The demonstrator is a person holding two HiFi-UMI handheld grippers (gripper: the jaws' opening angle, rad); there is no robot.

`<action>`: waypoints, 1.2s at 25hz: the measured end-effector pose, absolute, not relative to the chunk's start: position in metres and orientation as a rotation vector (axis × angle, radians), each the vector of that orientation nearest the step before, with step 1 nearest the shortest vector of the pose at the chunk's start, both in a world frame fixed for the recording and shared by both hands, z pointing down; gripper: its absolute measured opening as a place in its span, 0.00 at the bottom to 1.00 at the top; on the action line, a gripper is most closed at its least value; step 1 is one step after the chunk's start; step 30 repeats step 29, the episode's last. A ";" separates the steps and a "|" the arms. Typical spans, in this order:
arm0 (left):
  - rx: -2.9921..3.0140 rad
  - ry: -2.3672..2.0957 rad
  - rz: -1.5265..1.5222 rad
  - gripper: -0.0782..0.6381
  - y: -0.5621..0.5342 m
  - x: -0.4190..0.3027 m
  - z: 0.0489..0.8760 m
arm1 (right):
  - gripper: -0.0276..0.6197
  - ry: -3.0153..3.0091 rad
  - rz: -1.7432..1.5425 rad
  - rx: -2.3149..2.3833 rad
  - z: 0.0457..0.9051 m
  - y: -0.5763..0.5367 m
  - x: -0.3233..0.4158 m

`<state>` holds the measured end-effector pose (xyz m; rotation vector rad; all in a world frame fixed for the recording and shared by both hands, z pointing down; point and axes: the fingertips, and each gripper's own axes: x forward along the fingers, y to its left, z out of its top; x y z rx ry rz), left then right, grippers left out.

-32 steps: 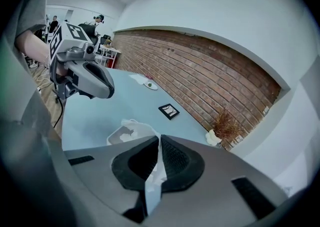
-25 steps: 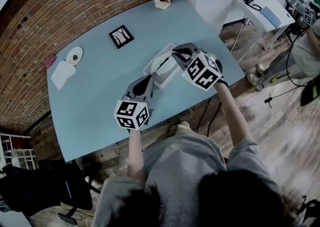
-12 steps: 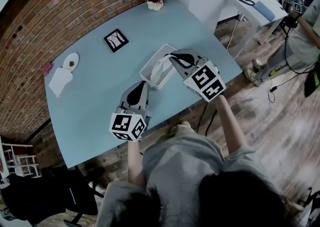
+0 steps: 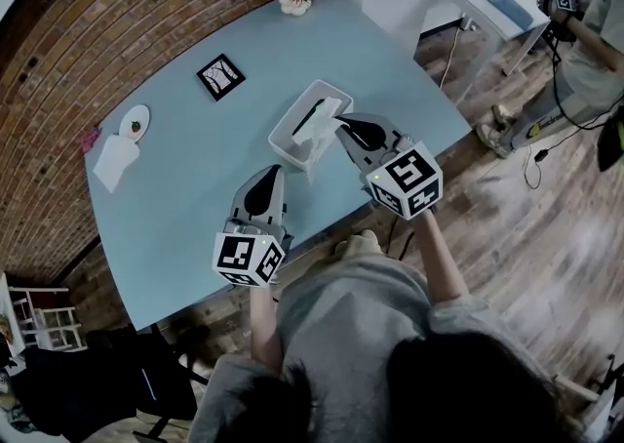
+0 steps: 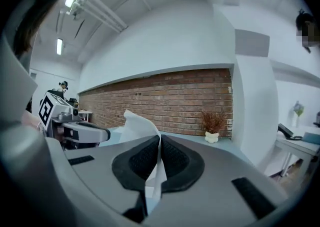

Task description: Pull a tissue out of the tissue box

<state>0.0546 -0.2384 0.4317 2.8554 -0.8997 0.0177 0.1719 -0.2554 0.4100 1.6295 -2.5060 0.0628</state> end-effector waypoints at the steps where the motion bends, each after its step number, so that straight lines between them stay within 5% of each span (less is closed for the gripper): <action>1: 2.858 -0.893 0.018 0.11 -0.238 0.056 0.431 | 0.04 -2.510 0.070 1.639 0.411 -0.254 0.172; 30: 2.883 -0.865 0.037 0.11 -0.249 0.086 0.426 | 0.04 -2.561 0.072 1.640 0.404 -0.260 0.189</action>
